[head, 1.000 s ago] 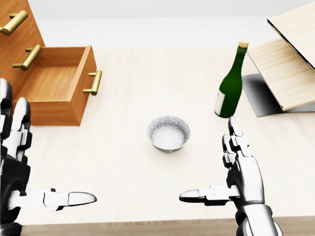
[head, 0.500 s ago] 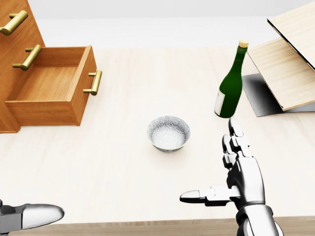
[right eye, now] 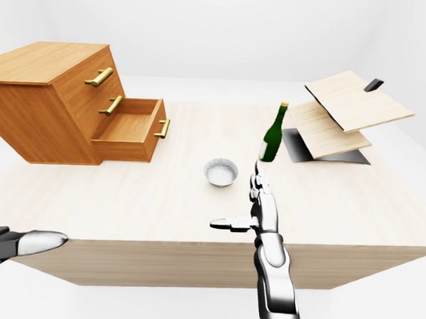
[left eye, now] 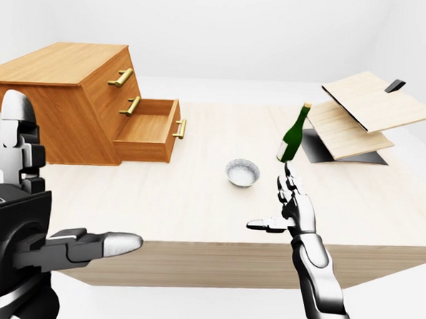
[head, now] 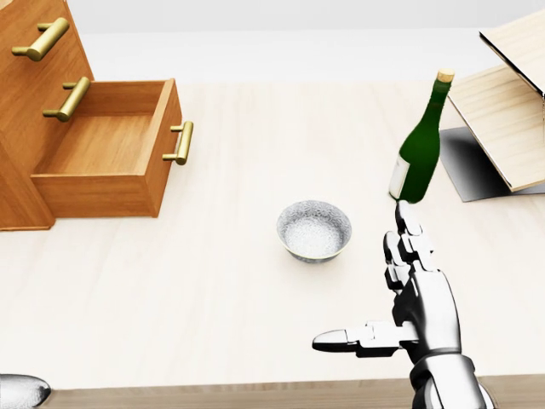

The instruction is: Put the bowl on top of the cabinet.

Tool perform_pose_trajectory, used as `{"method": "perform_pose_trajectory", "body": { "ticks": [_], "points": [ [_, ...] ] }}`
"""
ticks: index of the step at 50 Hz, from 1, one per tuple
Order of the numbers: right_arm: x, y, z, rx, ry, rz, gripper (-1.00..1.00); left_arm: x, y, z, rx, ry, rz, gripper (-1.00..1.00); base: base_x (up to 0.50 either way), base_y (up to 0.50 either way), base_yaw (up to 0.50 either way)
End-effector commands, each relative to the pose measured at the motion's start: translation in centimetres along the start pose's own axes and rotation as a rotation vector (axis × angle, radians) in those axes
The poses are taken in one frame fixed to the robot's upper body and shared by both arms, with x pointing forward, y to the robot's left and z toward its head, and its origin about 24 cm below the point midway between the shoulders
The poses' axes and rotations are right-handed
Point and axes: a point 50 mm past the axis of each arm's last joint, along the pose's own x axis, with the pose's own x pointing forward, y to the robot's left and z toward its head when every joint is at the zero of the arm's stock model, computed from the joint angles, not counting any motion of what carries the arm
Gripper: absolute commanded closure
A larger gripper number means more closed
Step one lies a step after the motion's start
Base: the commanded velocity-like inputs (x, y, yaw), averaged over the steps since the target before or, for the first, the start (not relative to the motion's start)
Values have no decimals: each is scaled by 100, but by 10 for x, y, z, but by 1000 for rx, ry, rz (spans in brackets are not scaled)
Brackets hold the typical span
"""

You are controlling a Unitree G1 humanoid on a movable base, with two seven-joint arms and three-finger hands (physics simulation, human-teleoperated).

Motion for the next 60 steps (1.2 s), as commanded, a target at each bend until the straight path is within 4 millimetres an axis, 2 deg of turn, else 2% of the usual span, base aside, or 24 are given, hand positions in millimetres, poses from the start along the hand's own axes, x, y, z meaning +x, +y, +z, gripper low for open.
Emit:
{"method": "perform_pose_trajectory", "body": {
  "ticks": [1, 31, 46, 53, 60],
  "points": [
    [-1, 1, 1, 17, -4, 7, -100, 0, 8, 2, -62, 67, 25, -100, 0, 50, 0],
    [-4, 2, -1, 22, -3, 15, -100, 1, 14, 1, -73, 175, 32, -100, 0, 50, 0],
    [-3, 2, 4, 35, -30, 23, -100, 1, 15, 1, -71, 189, 29, -100, 2, 1, 0],
    [-5, 2, 9, 42, -42, 27, -100, 2, 16, 2, -72, 203, 30, -100, 50, 0, 0],
    [-2, 1, 4, 34, -21, 18, -100, 3, 16, 2, -66, 222, 24, -100, 47, 0, 0]
  ]
}}
